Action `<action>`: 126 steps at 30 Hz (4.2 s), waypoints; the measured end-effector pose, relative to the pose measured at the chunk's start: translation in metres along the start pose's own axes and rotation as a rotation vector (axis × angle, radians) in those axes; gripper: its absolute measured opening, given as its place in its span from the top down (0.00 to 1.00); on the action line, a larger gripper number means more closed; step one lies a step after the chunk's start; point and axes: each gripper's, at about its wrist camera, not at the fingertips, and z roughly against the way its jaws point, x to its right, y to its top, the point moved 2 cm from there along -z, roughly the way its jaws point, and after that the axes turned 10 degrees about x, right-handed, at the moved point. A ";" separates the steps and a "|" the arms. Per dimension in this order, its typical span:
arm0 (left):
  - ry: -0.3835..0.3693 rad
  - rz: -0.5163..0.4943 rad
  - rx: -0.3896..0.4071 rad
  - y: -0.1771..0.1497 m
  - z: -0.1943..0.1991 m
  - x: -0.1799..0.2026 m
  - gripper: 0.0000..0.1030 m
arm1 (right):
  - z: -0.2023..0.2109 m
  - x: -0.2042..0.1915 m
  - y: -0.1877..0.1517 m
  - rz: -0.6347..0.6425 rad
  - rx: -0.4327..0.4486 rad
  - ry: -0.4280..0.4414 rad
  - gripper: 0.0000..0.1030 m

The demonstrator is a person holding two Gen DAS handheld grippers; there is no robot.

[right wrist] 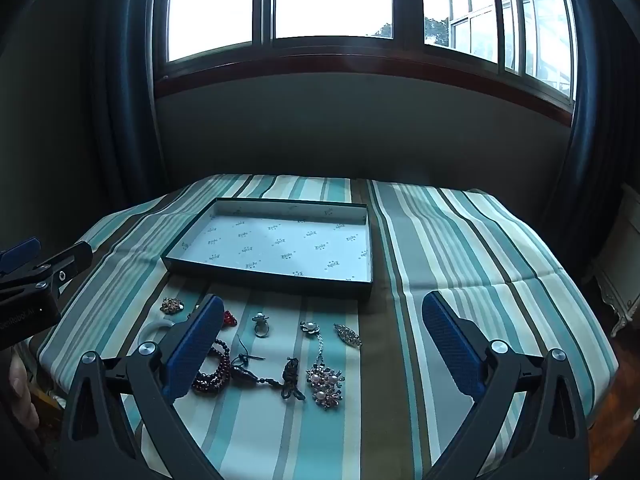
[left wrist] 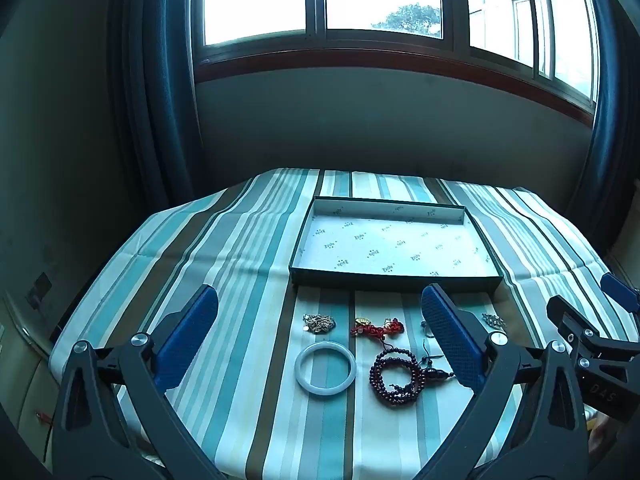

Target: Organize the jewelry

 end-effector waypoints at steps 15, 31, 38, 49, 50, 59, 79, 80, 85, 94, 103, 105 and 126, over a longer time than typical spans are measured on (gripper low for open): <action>0.001 -0.004 -0.003 -0.006 0.000 0.002 0.02 | 0.001 0.001 -0.001 -0.002 0.002 0.001 0.04; 0.000 -0.005 -0.011 -0.010 0.001 0.004 0.02 | 0.002 0.001 0.000 0.000 0.005 0.000 0.04; 0.001 -0.005 -0.022 -0.012 0.001 0.004 0.02 | 0.002 0.002 -0.001 0.000 0.005 0.000 0.04; 0.000 -0.006 -0.027 -0.012 0.001 0.005 0.02 | 0.003 0.003 0.001 0.001 0.004 0.001 0.04; 0.000 -0.006 -0.026 -0.012 0.002 0.005 0.02 | 0.003 0.003 0.001 0.001 0.005 0.001 0.04; 0.000 -0.006 -0.027 -0.012 0.002 0.005 0.02 | 0.003 0.004 0.001 0.003 0.006 0.001 0.04; 0.000 -0.001 -0.050 -0.018 -0.004 0.004 0.02 | -0.006 0.003 -0.007 0.002 -0.021 0.004 0.04; 0.002 0.000 -0.057 -0.018 -0.006 0.003 0.02 | -0.009 0.004 -0.009 -0.001 -0.027 0.004 0.04; 0.017 0.018 -0.097 -0.025 -0.021 -0.007 0.02 | -0.025 0.010 -0.018 -0.011 -0.065 0.002 0.04; 0.008 0.049 -0.266 -0.062 -0.063 -0.023 0.02 | -0.059 0.016 -0.049 -0.030 -0.185 0.018 0.04; -0.033 0.021 -0.381 -0.092 -0.100 -0.015 0.02 | -0.086 0.017 -0.068 -0.040 -0.280 0.036 0.04; -0.031 0.015 -0.403 -0.097 -0.110 -0.015 0.02 | -0.089 0.017 -0.070 -0.040 -0.294 0.038 0.04; -0.086 -0.035 -0.454 -0.115 -0.137 -0.010 0.31 | -0.109 0.024 -0.083 -0.056 -0.370 0.040 0.04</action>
